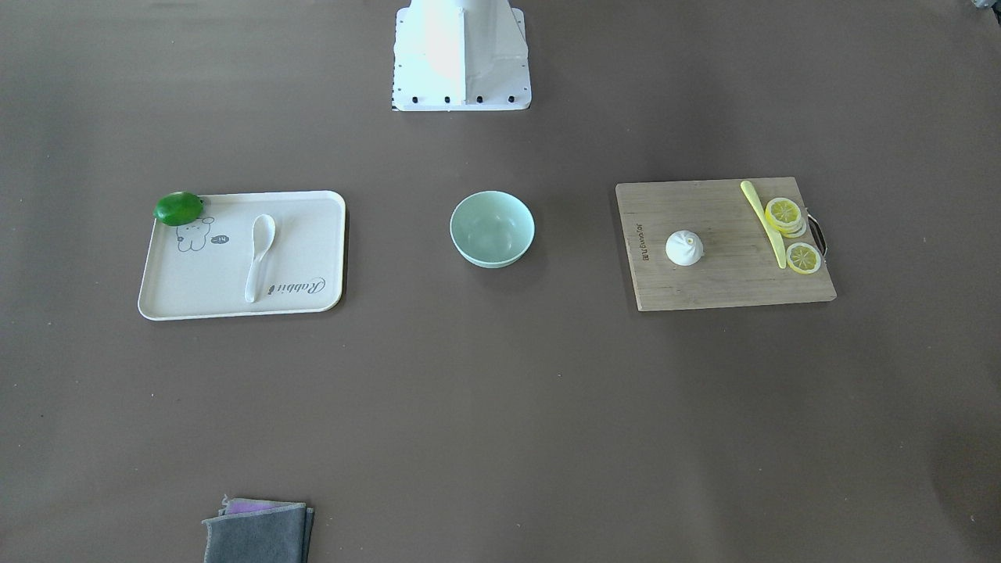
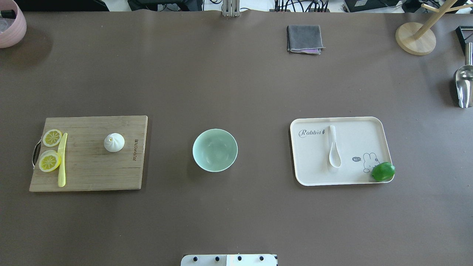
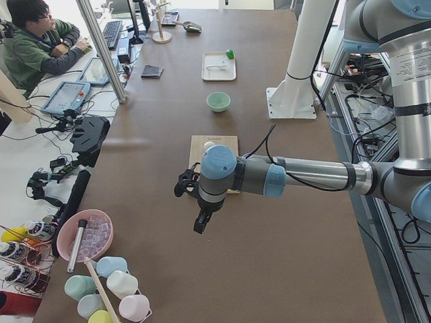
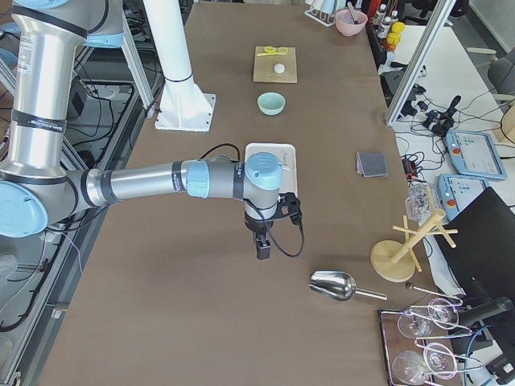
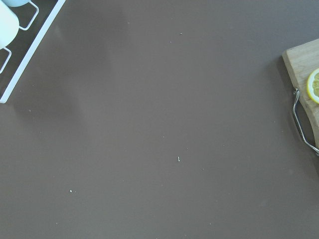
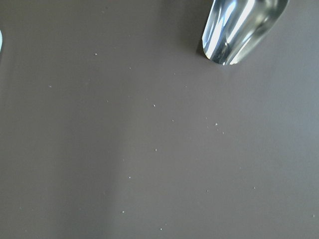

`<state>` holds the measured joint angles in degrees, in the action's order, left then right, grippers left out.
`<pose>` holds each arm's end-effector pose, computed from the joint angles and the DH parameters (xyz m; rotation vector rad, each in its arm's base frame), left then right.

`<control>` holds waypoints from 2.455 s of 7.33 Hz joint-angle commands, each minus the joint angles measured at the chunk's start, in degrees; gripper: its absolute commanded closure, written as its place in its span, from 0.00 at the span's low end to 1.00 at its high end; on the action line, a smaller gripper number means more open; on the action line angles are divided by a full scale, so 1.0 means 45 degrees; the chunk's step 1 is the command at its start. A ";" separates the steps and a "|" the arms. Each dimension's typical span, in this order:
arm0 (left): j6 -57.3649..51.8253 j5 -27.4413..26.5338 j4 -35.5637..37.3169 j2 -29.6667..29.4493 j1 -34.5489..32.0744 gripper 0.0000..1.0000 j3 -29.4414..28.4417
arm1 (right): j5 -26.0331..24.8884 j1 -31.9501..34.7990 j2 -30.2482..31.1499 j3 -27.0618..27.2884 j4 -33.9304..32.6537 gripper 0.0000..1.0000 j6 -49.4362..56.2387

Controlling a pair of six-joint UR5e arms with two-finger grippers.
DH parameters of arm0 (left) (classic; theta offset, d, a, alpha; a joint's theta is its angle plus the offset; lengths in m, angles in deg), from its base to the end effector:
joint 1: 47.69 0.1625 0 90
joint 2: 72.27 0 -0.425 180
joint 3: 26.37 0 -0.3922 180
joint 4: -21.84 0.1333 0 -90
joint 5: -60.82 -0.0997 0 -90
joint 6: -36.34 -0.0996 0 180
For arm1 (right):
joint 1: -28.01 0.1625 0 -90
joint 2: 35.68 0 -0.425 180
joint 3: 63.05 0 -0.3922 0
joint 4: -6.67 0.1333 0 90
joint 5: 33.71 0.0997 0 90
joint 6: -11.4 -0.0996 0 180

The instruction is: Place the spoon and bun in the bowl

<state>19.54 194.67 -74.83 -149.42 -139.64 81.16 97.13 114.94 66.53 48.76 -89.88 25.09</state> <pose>-0.0782 -0.4058 0.5957 0.3114 0.7250 0.3215 0.0466 -0.4035 0.5824 0.1171 -0.7076 -0.2989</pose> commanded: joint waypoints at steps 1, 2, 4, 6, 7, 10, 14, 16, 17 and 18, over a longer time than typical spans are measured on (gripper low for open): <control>0.0005 0.0080 -0.2059 -0.0317 -0.0017 0.02 0.0069 | 0.0241 0.0000 -0.0037 -0.0042 0.3314 0.00 -0.0091; 0.0024 0.0004 -0.3773 -0.0993 0.0041 0.02 -0.0435 | 0.0280 -0.0019 -0.0096 -0.0042 0.4025 0.00 -0.0439; 0.0624 0.0139 -0.4570 -0.1644 0.0042 0.02 -0.1240 | 0.0319 -0.0484 -0.1185 0.0016 0.4111 0.00 -0.1937; 0.0784 0.0431 -0.6337 -0.1431 0.0138 0.02 -0.1647 | 0.0125 -0.2916 -0.2357 0.0016 0.4130 0.00 -0.6064; 0.1656 0.0433 -0.6523 -0.1430 0.0468 0.02 -0.1786 | 0.0047 -0.4148 -0.2730 0.0055 0.4246 0.00 -0.8485; 0.3227 0.0413 -0.6544 -0.1488 0.1233 0.02 -0.1749 | -0.4465 -0.8733 -0.2792 0.0055 0.5516 0.00 -1.3454; 0.3247 0.0413 -0.6524 -0.1469 0.1253 0.02 -0.1768 | -0.7763 -1.2281 -0.4273 -0.0643 0.5517 0.02 -1.8683; 0.3247 0.0413 -0.6544 -0.1469 0.1253 0.02 -0.1787 | -0.8098 -1.2422 -0.4647 -0.1154 0.5517 0.17 -1.8511; 0.3227 0.0413 -0.6525 -0.1469 0.1253 0.02 -0.1787 | -0.8195 -1.2441 -0.4648 -0.1291 0.5517 0.25 -1.8490; 0.3227 0.0413 -0.6544 -0.1469 0.1253 0.02 -0.1787 | -0.8254 -1.2461 -0.4648 -0.1292 0.5517 0.28 -1.8490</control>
<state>34.09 196.53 -104.23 -156.03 -134.00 73.14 60.44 59.03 45.74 43.31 -65.05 -58.18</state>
